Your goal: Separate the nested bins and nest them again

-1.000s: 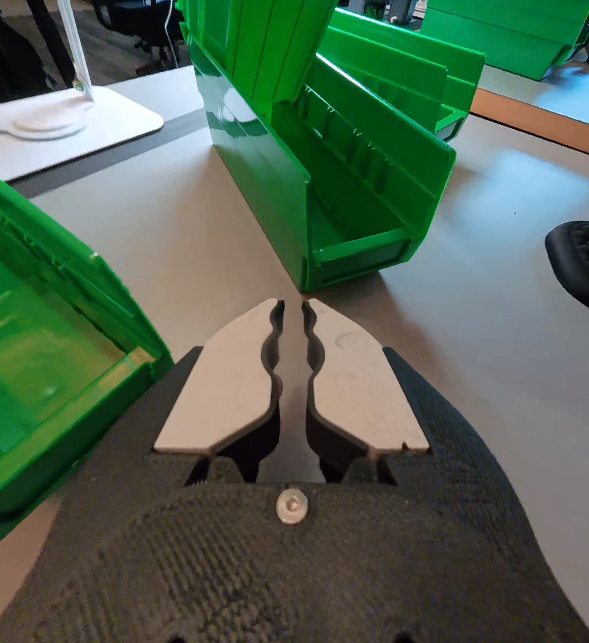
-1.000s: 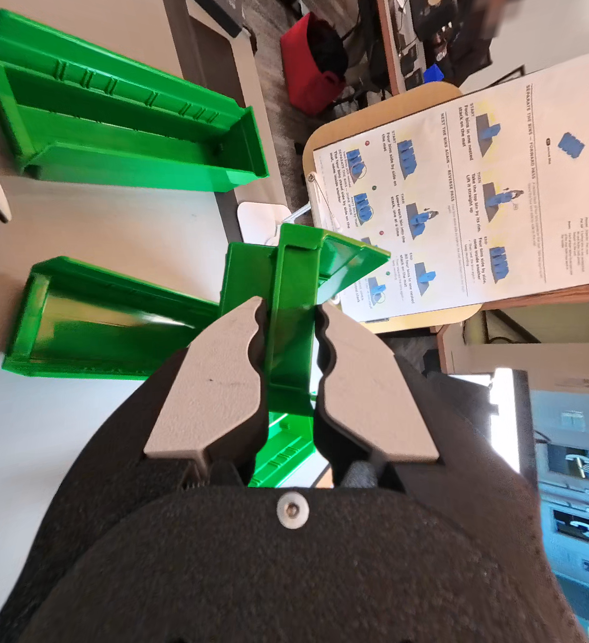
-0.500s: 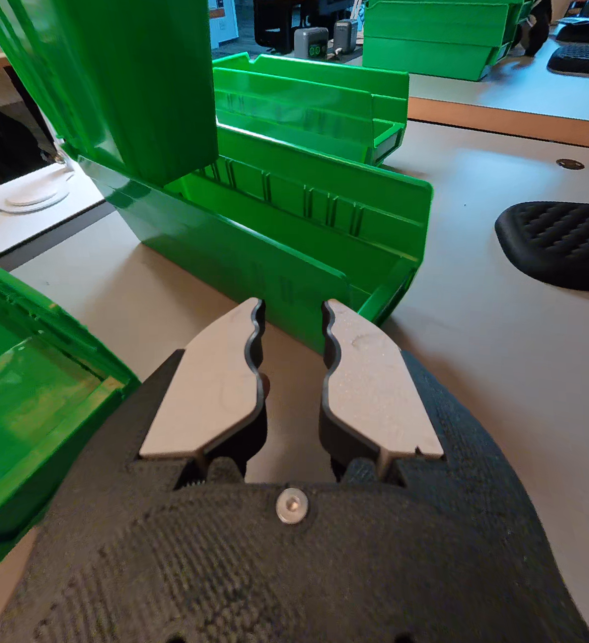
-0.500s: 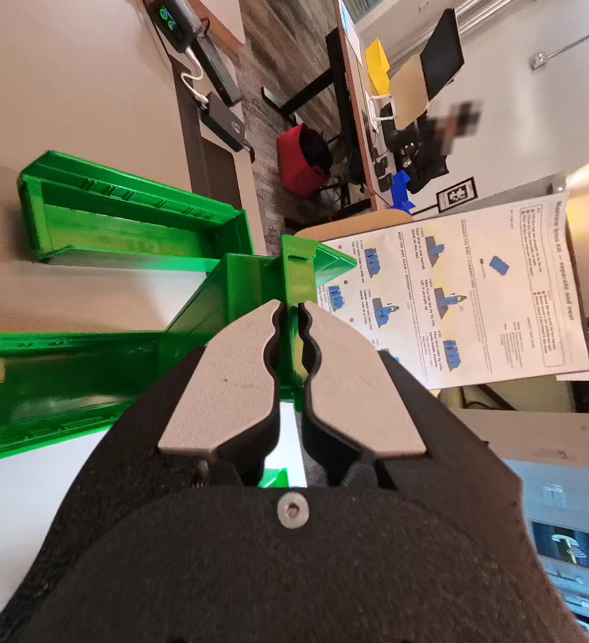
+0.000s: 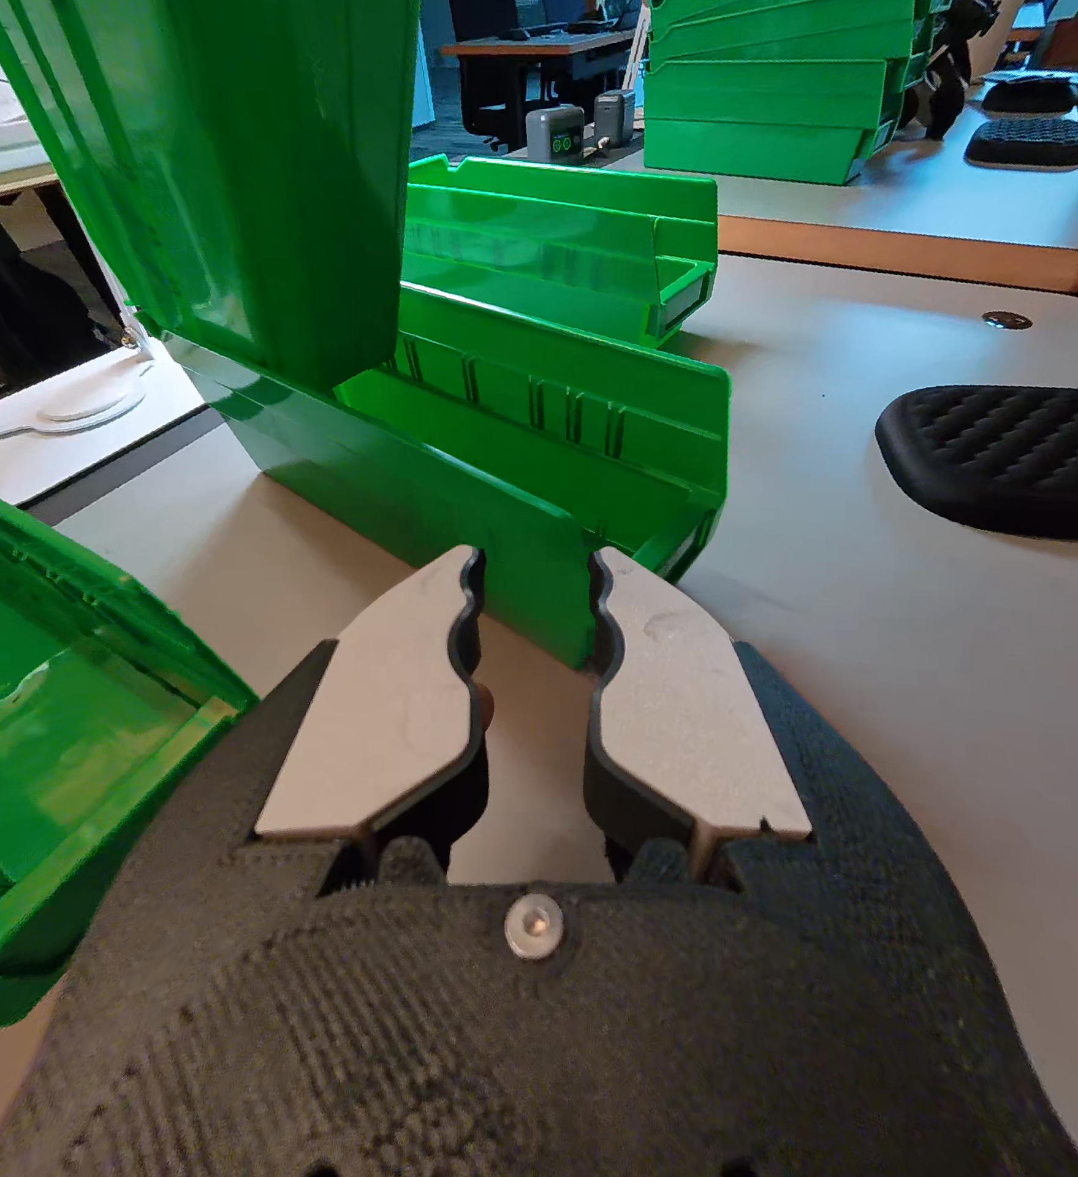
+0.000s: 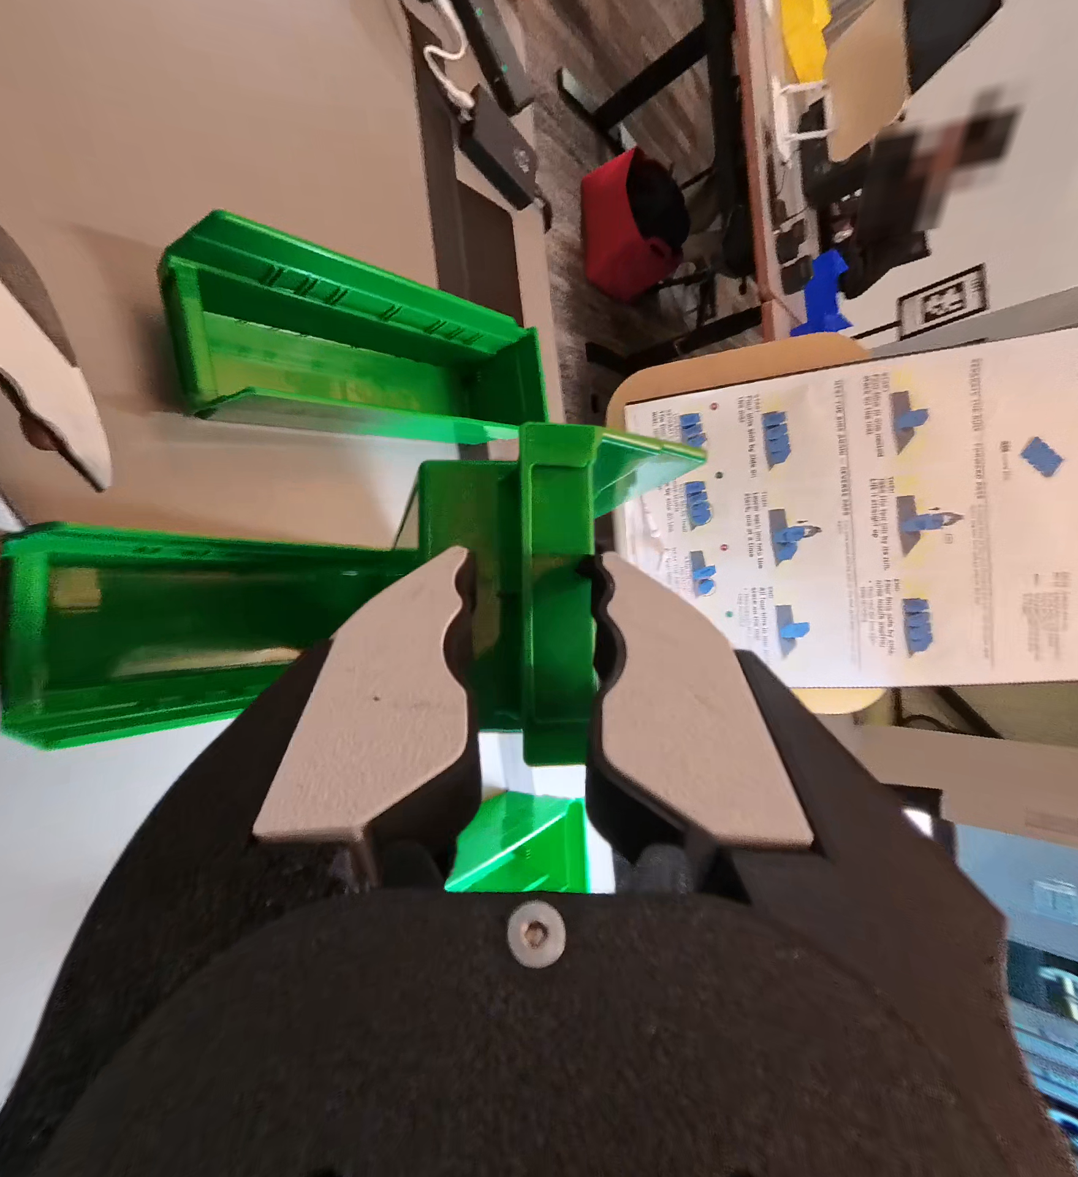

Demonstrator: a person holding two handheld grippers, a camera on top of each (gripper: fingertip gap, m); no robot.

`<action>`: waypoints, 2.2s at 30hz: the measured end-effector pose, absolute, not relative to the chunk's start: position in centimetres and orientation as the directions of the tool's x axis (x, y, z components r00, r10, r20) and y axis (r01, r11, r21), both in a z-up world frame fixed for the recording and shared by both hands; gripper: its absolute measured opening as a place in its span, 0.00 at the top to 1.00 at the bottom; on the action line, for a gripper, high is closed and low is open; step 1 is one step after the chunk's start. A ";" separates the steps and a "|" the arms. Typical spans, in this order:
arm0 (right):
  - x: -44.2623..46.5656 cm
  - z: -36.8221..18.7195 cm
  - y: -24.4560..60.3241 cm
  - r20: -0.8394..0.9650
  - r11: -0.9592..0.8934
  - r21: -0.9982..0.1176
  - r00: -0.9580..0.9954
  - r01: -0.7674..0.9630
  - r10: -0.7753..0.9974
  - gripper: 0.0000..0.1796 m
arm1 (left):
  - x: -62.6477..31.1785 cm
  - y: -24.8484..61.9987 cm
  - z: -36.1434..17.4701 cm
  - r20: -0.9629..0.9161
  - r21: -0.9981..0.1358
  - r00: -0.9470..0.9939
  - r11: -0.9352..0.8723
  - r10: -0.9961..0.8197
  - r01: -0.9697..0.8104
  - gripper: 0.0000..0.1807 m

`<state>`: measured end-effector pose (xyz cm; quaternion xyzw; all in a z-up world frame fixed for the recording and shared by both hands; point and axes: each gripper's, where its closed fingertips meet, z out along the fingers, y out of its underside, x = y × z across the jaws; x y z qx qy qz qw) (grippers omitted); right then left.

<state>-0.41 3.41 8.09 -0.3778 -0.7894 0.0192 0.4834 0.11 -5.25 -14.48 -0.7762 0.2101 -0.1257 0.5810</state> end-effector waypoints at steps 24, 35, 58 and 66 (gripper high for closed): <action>0.3 -4.7 6.7 0.664 0.631 -0.225 -0.357 0.742 0.657 0.77 | 0.8 -5.0 -16.3 -0.045 -0.939 0.870 -0.277 -0.491 -0.205 0.85; 2.0 -11.0 6.1 0.594 0.602 -0.270 -0.362 0.752 0.719 0.67 | 0.7 -5.0 -16.6 -0.052 -0.936 0.872 -0.280 -0.486 -0.212 0.86; -0.1 -16.4 5.4 0.590 0.570 -0.145 -0.392 0.809 0.706 0.82 | -0.2 -5.3 -16.8 -0.063 -0.932 0.875 -0.286 -0.480 -0.224 0.87; -0.3 -12.6 4.3 0.564 0.592 -0.246 -0.383 0.767 0.731 0.82 | -0.3 -5.3 -16.9 -0.056 -0.932 0.879 -0.291 -0.474 -0.216 0.87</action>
